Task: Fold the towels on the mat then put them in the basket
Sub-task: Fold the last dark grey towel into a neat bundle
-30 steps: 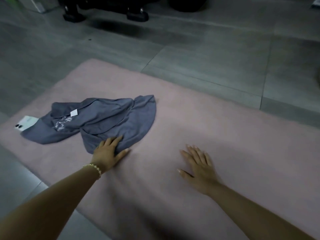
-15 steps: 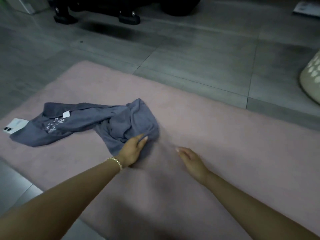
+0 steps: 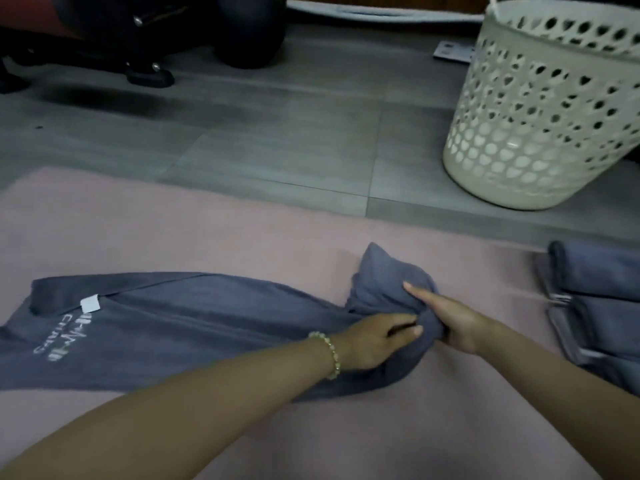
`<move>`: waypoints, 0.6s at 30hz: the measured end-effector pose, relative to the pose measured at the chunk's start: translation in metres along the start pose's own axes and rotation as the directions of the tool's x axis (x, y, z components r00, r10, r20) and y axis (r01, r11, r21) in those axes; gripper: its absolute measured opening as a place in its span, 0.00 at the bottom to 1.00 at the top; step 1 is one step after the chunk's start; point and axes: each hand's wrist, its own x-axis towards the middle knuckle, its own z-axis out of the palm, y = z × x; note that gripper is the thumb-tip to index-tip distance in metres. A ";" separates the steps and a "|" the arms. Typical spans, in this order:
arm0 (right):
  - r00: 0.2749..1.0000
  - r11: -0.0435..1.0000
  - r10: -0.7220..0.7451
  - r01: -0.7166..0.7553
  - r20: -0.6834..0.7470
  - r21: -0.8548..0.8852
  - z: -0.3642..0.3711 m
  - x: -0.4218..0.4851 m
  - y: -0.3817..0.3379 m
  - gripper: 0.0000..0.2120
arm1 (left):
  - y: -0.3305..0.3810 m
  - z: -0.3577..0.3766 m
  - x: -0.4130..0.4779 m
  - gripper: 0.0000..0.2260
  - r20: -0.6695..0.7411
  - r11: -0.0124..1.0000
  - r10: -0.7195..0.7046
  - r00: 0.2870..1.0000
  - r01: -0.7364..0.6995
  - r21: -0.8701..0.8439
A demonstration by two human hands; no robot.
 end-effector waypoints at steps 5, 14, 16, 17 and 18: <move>0.998 0.993 0.039 -0.045 -0.057 -0.106 -0.065 -0.018 0.039 0.43 | -0.030 -0.016 0.039 0.15 -0.286 0.951 -0.223 0.932 0.272 0.147; 0.994 0.938 -0.022 -0.018 -0.111 -0.345 -0.085 -0.016 0.037 0.14 | -0.055 -0.009 0.075 0.22 -0.185 0.831 -0.442 0.878 0.478 0.284; 0.990 0.937 -0.081 0.037 -0.114 -0.348 -0.086 -0.014 0.035 0.12 | -0.047 -0.003 0.086 0.20 -0.187 0.860 -0.439 0.879 0.471 0.194; 0.986 0.933 -0.112 0.062 -0.124 -0.356 -0.087 -0.012 0.035 0.11 | -0.042 0.000 0.091 0.19 -0.184 0.878 -0.437 0.881 0.462 0.127; 0.981 0.934 -0.133 0.077 -0.138 -0.350 -0.087 -0.011 0.035 0.10 | -0.038 0.003 0.095 0.19 -0.186 0.890 -0.439 0.879 0.454 0.046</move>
